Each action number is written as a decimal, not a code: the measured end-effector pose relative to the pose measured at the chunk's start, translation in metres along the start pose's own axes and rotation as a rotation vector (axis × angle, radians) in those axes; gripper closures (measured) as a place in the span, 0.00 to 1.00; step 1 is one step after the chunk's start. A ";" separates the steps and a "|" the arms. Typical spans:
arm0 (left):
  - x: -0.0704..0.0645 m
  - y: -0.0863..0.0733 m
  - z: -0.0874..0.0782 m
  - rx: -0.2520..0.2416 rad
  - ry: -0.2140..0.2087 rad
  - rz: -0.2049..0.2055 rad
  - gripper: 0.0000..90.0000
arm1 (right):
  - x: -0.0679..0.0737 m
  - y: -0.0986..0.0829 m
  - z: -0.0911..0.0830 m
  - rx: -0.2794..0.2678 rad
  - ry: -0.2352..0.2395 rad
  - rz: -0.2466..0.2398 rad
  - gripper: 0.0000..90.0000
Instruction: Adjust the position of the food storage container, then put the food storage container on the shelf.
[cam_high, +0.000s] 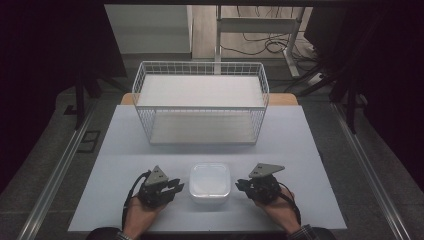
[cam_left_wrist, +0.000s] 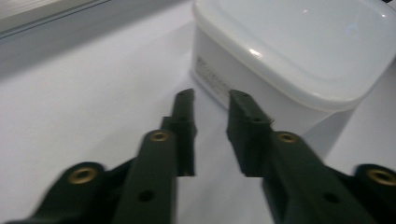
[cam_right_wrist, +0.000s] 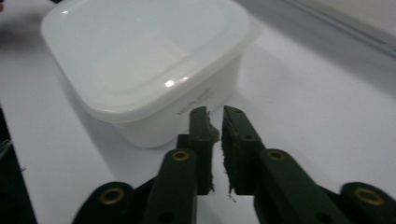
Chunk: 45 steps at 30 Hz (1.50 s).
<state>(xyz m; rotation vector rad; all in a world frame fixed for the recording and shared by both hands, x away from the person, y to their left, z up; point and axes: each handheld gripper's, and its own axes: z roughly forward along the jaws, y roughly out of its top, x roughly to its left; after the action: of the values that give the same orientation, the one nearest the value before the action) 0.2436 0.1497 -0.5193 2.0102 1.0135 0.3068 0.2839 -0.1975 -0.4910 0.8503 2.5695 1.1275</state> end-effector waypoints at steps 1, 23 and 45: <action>0.000 -0.001 -0.001 -0.002 0.003 -0.007 0.71 | -0.002 -0.001 -0.002 -0.008 -0.011 0.000 0.82; 0.000 -0.010 0.004 -0.005 0.042 0.039 0.09 | -0.017 -0.018 0.002 -0.019 -0.046 0.011 0.10; 0.006 0.008 -0.008 -0.088 -0.030 -0.008 0.08 | -0.009 0.004 -0.010 -0.098 -0.009 0.021 0.03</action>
<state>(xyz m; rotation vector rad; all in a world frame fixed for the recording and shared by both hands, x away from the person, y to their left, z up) 0.2474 0.1567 -0.5094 1.9256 0.9723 0.3105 0.2891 -0.2069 -0.4821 0.8596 2.4810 1.2411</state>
